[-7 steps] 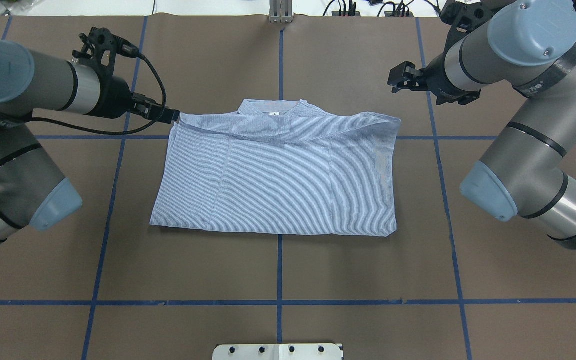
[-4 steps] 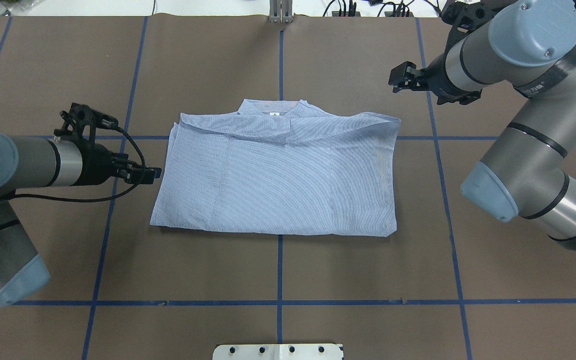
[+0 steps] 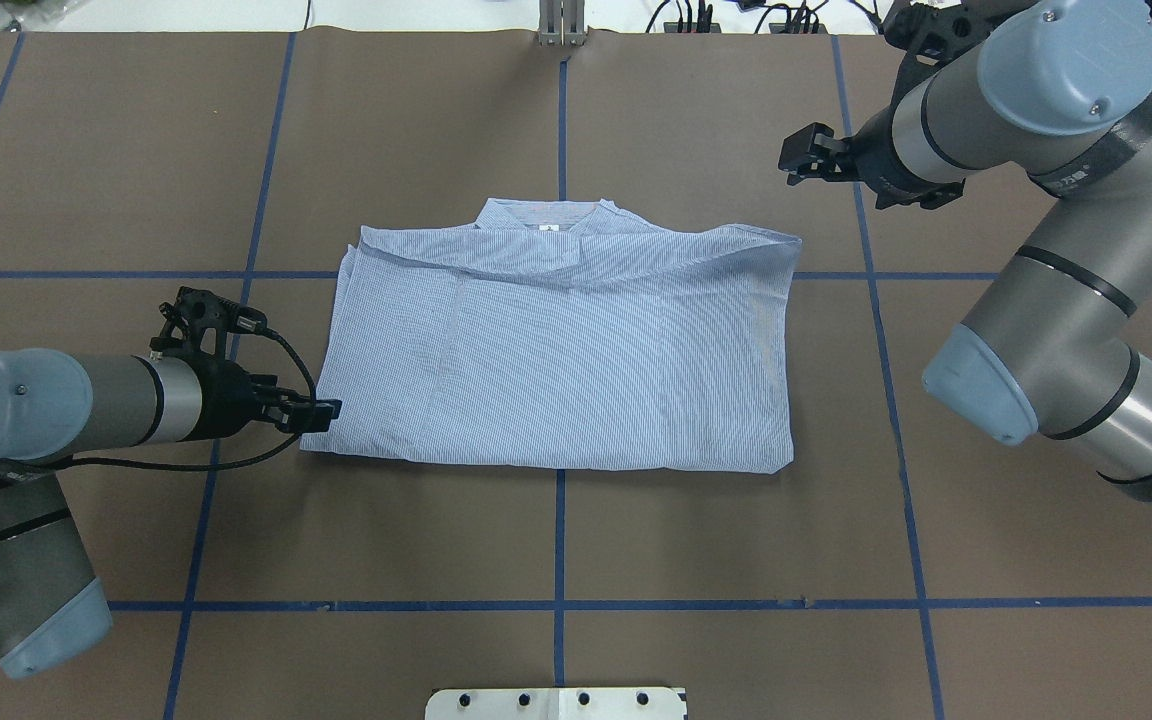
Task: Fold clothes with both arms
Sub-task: 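Release the hem near the collar and withdraw both grippers outward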
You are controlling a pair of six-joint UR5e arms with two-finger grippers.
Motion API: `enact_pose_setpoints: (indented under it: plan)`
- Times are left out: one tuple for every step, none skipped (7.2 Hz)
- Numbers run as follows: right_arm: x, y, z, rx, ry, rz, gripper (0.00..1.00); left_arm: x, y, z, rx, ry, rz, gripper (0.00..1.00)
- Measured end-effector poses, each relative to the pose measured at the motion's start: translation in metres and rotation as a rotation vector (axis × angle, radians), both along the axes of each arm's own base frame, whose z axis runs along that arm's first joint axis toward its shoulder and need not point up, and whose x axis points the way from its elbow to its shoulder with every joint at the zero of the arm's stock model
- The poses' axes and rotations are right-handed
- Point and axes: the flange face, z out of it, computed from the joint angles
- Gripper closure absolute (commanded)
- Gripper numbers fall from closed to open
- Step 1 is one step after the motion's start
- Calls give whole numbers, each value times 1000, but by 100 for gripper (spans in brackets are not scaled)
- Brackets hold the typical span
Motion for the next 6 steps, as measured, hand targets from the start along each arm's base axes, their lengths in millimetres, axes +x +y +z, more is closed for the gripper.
enact_pose_setpoints:
  plan:
    - [0,0,0,1,0,1,0,9,9,0,0,0,19,11]
    - [1,1,0,2,-1,1,0,17,16,0,1,-2,35,16]
    - [1,1,0,1,0,1,0,24,23,1,2,-3,47,22]
    - [1,1,0,1,0,1,0,28,25,1,3,-5,53,45]
    - [0,1,0,1,0,0,0,33,25,2,2,-7,56,84]
    - [0,1,0,1,-1,0,0,36,24,2,2,-9,57,100]
